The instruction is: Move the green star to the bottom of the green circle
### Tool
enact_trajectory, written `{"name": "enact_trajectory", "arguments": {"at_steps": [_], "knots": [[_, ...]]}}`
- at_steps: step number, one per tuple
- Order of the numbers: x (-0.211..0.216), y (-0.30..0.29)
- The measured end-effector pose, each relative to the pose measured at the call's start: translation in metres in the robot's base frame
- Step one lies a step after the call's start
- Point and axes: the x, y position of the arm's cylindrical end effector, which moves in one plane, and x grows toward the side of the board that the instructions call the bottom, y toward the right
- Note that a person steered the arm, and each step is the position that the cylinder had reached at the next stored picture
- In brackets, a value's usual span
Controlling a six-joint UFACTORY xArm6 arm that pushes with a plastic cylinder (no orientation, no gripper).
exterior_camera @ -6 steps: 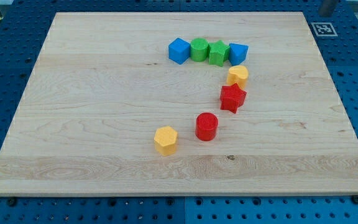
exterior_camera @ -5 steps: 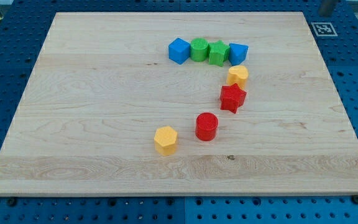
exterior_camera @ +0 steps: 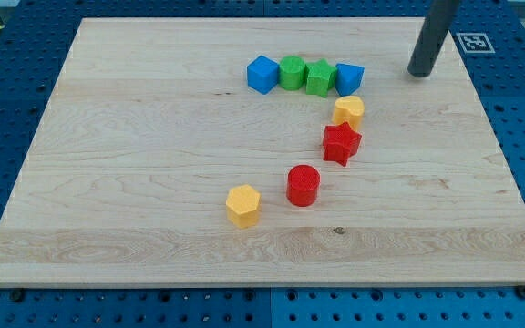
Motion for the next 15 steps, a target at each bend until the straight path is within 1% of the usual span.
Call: {"name": "enact_trajectory", "arguments": {"at_steps": [1, 3, 4, 5, 6, 7, 9, 11, 13, 14, 15], "knots": [[-0.008, -0.007], [-0.074, -0.051], [-0.090, -0.078], [-0.058, -0.091], [-0.034, -0.102], [0.001, -0.105], [0.009, -0.116], [-0.010, -0.123], [0.031, -0.173], [0.041, -0.189], [0.041, -0.190]]}}
